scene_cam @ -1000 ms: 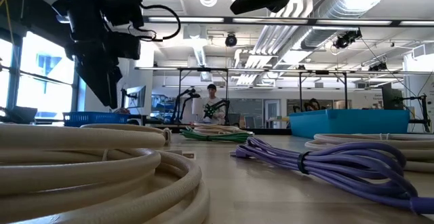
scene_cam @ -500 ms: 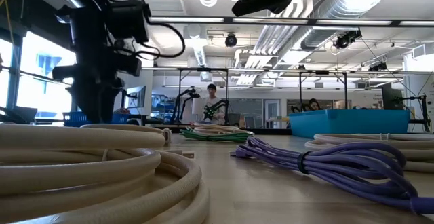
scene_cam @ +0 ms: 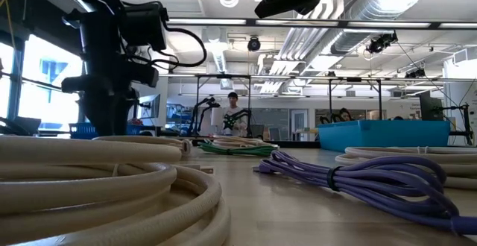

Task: Pick & Place USB Port
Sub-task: Put the brown HDMI cable into the right blue bin

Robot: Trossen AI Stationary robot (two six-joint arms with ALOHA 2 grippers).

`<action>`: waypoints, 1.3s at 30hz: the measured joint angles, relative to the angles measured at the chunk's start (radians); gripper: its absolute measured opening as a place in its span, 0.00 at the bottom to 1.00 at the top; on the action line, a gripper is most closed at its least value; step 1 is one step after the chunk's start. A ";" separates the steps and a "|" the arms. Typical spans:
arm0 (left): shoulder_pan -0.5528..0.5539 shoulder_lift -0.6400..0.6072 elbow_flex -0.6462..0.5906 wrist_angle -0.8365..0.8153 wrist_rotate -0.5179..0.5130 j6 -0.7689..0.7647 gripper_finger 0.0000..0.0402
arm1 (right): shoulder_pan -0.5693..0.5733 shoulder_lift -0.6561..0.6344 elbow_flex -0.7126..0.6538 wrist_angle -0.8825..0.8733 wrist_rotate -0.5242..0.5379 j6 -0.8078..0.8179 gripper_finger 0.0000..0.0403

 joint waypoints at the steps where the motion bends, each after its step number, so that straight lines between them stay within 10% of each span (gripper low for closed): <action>1: 0.000 0.001 0.000 0.016 0.000 0.000 0.65 | 0.000 0.000 0.000 0.000 0.000 0.000 0.37; 21: 0.000 0.187 0.005 0.215 0.028 -0.004 0.63 | 0.000 0.000 0.000 -0.001 0.000 0.009 0.37; 32: 0.000 0.195 0.004 0.212 -0.014 0.056 0.06 | 0.000 0.000 0.000 -0.001 0.000 0.009 0.37; 39: -0.001 0.196 0.020 0.169 -0.082 0.072 0.02 | 0.000 0.000 0.000 -0.001 -0.001 0.007 0.37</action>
